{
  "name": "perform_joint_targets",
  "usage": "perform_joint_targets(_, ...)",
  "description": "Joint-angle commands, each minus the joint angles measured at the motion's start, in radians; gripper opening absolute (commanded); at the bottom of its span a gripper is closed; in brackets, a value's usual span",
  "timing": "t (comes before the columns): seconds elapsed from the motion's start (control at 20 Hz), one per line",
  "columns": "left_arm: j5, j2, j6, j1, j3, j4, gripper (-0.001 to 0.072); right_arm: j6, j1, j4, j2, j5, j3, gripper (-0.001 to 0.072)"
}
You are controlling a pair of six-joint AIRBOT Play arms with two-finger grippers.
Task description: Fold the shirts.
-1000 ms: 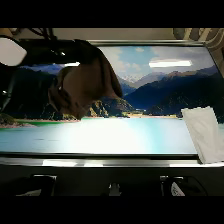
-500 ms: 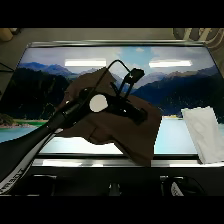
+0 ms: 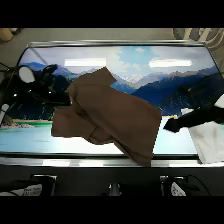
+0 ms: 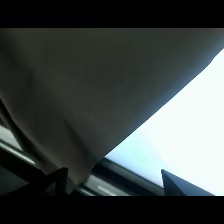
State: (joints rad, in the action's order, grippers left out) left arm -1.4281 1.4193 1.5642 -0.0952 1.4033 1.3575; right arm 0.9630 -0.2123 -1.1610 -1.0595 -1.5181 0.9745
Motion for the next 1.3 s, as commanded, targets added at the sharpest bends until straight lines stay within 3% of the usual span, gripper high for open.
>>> perform_joint_targets(0.0,-0.042,-0.032,-0.088,0.216,-0.196,-0.049,0.0716,-0.074,0.0,0.04,-0.015,0.01,-0.243,0.07)
perform_joint_targets(0.3,0.068,-0.029,-0.156,0.329,-0.367,-0.046,0.0715,-0.09,0.0,0.06,-0.016,0.059,-0.374,0.0707)
perform_joint_targets(0.7,0.109,0.074,-0.174,0.274,-0.404,-0.05,0.0712,-0.074,0.0,0.077,-0.099,0.159,-0.383,0.0706)
perform_joint_targets(0.75,0.119,0.081,-0.167,0.269,-0.404,-0.053,0.0626,-0.075,0.0,0.085,-0.122,0.157,-0.383,0.0705)
perform_joint_targets(0.8,0.132,0.082,-0.166,0.267,-0.404,-0.069,0.0488,-0.082,0.0,0.094,-0.142,0.158,-0.383,0.0705)
perform_joint_targets(0.9,0.155,0.082,-0.17,0.267,-0.404,-0.124,0.0154,-0.097,0.0,0.129,-0.176,0.163,-0.383,0.0694)
perform_joint_targets(0.95,0.163,0.081,-0.171,0.267,-0.404,-0.145,0.0077,-0.099,0.0,0.151,-0.191,0.167,-0.386,0.0688)
perform_joint_targets(1.0,0.164,0.081,-0.175,0.267,-0.403,-0.17,0.004,-0.117,0.0,0.181,-0.206,0.174,-0.394,0.0688)
perform_joint_targets(1.2,0.163,0.058,-0.213,0.267,-0.402,-0.269,0.0022,-0.142,0.024,0.233,-0.253,0.178,-0.451,0.0666)
perform_joint_targets(1.25,0.163,0.048,-0.215,0.267,-0.402,-0.274,0.0022,-0.142,0.049,0.243,-0.26,0.18,-0.462,0.0628)
